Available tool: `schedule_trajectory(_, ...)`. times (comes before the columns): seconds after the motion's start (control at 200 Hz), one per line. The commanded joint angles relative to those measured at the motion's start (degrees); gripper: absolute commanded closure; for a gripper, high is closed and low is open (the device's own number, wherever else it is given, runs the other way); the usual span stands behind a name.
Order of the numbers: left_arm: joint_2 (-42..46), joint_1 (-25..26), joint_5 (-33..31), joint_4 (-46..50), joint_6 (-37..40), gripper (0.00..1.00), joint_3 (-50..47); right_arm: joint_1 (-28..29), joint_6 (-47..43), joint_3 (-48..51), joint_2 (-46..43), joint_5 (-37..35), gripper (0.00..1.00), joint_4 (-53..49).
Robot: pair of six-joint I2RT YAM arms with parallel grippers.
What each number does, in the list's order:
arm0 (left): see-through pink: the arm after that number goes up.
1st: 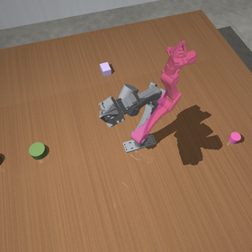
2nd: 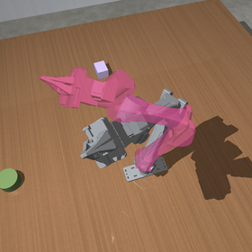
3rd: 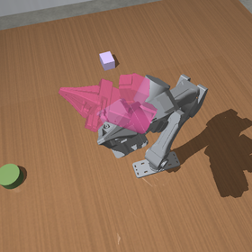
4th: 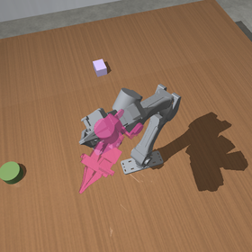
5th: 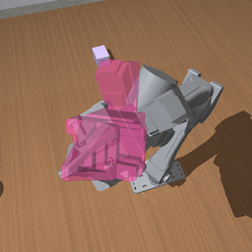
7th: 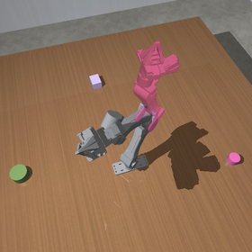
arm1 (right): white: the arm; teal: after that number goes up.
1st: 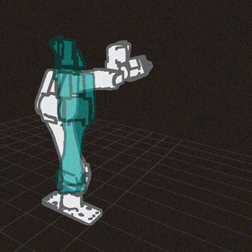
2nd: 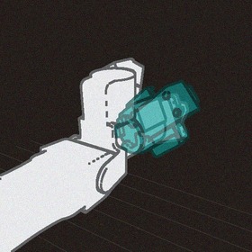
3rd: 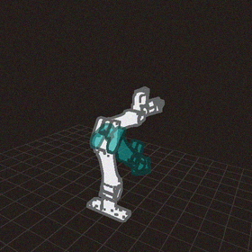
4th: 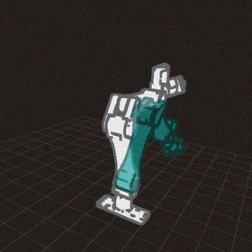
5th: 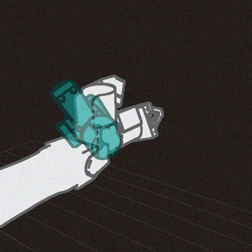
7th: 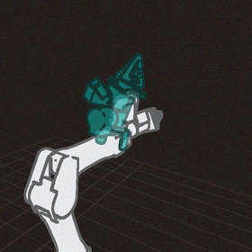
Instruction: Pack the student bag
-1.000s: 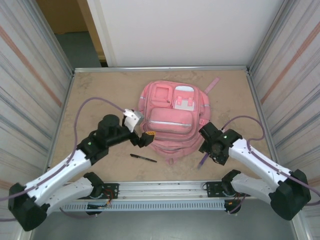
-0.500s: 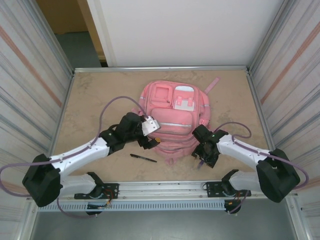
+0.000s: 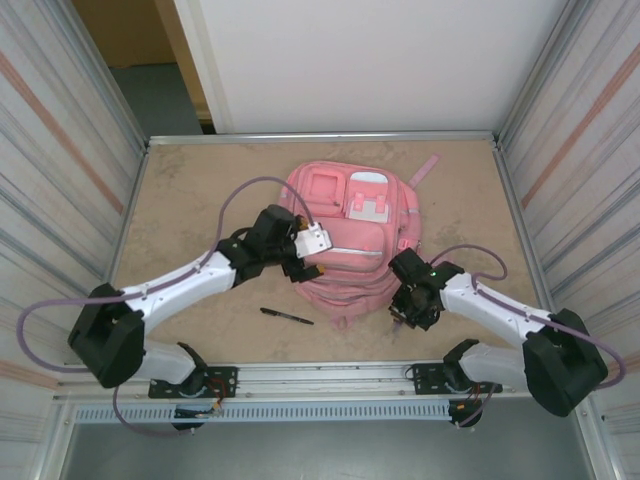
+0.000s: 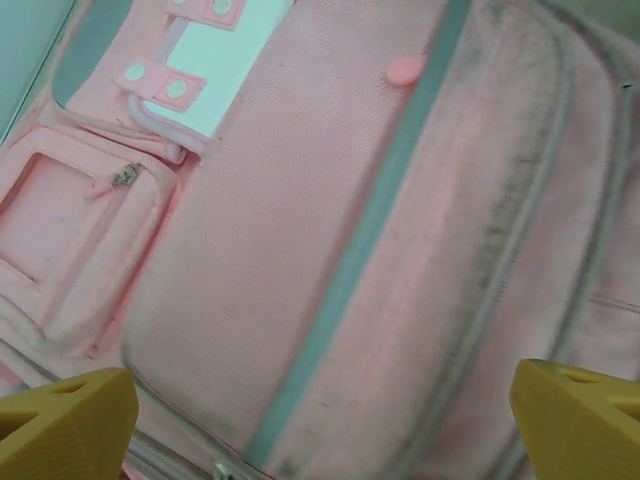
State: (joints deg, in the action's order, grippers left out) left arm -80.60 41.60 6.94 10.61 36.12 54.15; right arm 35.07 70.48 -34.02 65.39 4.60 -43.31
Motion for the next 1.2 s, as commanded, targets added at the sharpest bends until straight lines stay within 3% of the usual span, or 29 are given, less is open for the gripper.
schedule_trajectory(0.0,-3.8,-2.5,5.6,10.1,6.9,0.05,7.5,-1.2,1.1,-2.5,-3.1,0.5,0.96,-1.7)
schedule_trajectory(0.095,-6.1,-2.6,6.6,14.5,11.3,0.05,11.1,-2.5,-0.5,-3.9,-4.9,-0.7,0.96,-3.6)
schedule_trajectory(0.266,-6.8,0.7,5.1,13.4,20.2,0.02,8.1,-6.8,-2.7,-5.3,-8.3,0.0,0.96,-5.6)
schedule_trajectory(0.431,-10.8,2.7,-3.2,7.9,20.7,0.03,8.0,-7.6,-4.9,-5.7,-11.4,0.3,0.96,-3.4)
schedule_trajectory(0.556,-15.4,2.8,-9.3,5.4,17.3,0.09,10.4,-7.5,-3.9,-4.4,-11.5,1.6,0.96,-1.7)
schedule_trajectory(0.727,-15.4,5.1,-7.9,-2.4,19.2,0.09,5.7,-7.4,-1.7,-3.1,-11.6,3.5,0.97,-0.5)
schedule_trajectory(0.762,-15.4,5.3,-9.2,-3.4,18.4,0.15,5.5,-7.4,-1.7,-2.9,-11.9,3.4,0.97,-0.3)
schedule_trajectory(0.812,-15.5,4.9,-10.3,-2.7,16.7,0.35,6.3,-7.5,-1.7,-2.7,-12.3,3.4,0.98,0.0)
schedule_trajectory(0.942,-14.3,2.2,-3.3,4.7,12.6,0.84,10.7,-7.5,-2.2,-3.2,-12.6,3.6,0.99,-0.5)
schedule_trajectory(1.022,-12.6,1.3,0.0,5.6,11.5,0.91,11.3,-7.4,-2.4,-3.2,-12.7,3.8,0.99,-0.3)
schedule_trajectory(1.192,-10.8,1.3,4.9,8.1,9.9,0.96,13.4,-7.2,-2.4,-3.2,-12.2,4.2,1.0,0.9)
